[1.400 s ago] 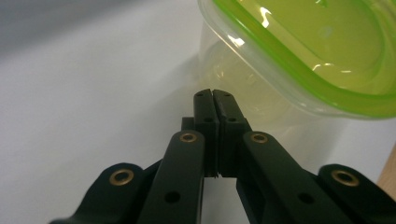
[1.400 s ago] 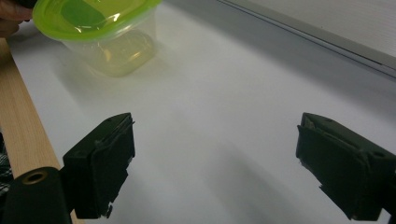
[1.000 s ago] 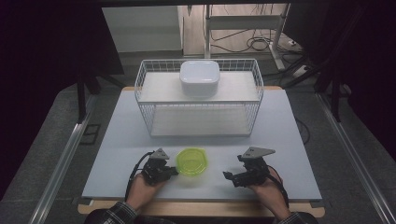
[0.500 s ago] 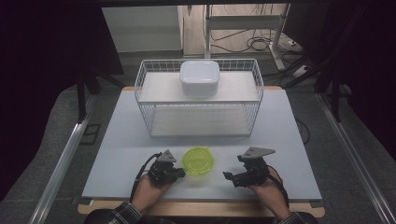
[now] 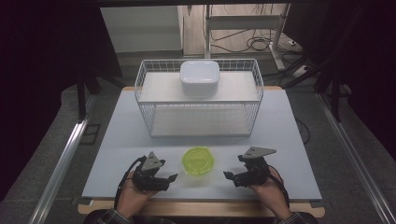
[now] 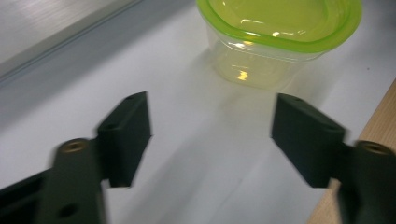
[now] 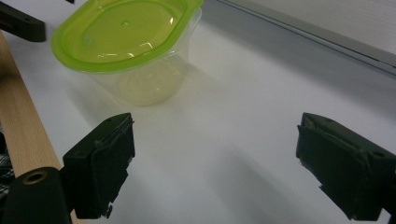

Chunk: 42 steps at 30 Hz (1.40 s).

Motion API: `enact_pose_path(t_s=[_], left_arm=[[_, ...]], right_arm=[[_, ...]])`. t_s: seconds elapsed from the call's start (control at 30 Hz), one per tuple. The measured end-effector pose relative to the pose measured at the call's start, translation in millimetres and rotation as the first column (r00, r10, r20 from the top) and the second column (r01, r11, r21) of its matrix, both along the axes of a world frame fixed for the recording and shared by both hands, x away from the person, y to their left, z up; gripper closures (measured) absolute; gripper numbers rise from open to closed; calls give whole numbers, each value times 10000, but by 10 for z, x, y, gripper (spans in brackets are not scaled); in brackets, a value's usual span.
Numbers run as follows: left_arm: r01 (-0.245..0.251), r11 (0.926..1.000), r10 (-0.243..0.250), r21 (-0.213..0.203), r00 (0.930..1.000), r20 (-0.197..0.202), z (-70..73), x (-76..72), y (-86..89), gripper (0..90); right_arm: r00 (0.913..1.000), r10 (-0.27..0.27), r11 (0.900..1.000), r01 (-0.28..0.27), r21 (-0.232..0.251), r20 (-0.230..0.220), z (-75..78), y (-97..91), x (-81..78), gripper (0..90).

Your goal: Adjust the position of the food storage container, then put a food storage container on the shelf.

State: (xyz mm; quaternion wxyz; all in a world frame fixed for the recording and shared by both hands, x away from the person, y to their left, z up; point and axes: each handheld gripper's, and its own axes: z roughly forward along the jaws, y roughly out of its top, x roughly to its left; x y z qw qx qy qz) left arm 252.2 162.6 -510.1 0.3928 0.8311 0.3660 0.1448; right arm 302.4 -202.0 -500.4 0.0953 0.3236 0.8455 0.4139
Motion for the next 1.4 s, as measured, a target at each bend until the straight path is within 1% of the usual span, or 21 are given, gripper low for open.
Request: enact_pose_path(t_s=[0.03,0.07,0.1,0.17,0.2,0.3,0.33,0.4,0.5,0.6,0.7,0.8,0.87,0.93,1.0,1.1,1.17,1.27,1.4], left_arm=[[-77,9999,77,-134,10000,-29,-6,-20,25,199],[-151,9998,151,-142,9999,-59,-15,-35,40,148],[-170,9998,169,-47,9998,-88,-27,-49,52,110],[-320,9994,320,119,9995,11,-40,-83,70,67],[-357,9993,357,91,9993,55,-40,-97,79,51],[-367,9990,375,-244,9987,335,-32,-130,118,24],[-336,9990,347,-279,9985,428,-32,-136,133,23],[-405,9990,416,-211,9976,558,-44,-144,158,18],[-460,9988,470,-183,9973,564,-64,-139,189,17],[-446,9987,461,-251,9972,597,-68,-133,198,16],[-397,9992,403,-97,9973,618,-76,-136,178,16],[-374,9993,376,-36,9970,671,-79,-135,166,16],[-354,9994,356,-40,9973,645,-83,-131,168,16],[-347,9994,351,-79,9976,597,-90,-128,175,16],[-340,9994,346,-110,9978,565,-92,-125,178,16],[-312,9995,317,-103,9981,520,-97,-122,174,16],[-289,9996,292,-60,9984,494,-103,-118,168,16],[-243,9997,243,-5,9987,451,-113,-114,160,16],[-240,9997,240,15,9989,392,-122,-112,155,16]], right_arm=[[10000,-1,10000,1,0,10,-1,-1,1,117],[10000,-10,10000,10,7,15,-2,-1,1,116],[10000,-1,10000,1,8,14,-2,-4,3,116],[10000,6,10000,-6,23,28,-4,-6,4,115],[10000,34,10000,-34,27,46,-7,-8,6,113],[9999,72,9999,-73,81,77,-18,-11,14,104],[9999,75,9999,-76,88,70,-20,-13,16,101],[10000,82,9999,-83,124,54,-24,-21,22,99],[10000,79,9998,-80,163,42,-34,-33,33,99],[9999,98,9999,-98,138,-19,-45,-39,42,98],[9999,136,9999,-135,102,-70,-49,-37,42,98],[9999,149,9999,-149,39,-19,-55,-28,38,92],[10000,-33,10000,33,-40,68,-57,-14,35,78],[9999,-76,9999,77,-70,145,-54,-3,41,61],[9998,-137,9999,136,63,140,-40,8,45,42],[9996,-235,9995,232,208,156,2,31,53,41],[9996,-265,9994,264,207,40,33,52,64,46],[9994,-246,9996,249,162,-226,67,90,97,80],[9984,-81,9994,99,324,-563,114,128,151,126]])
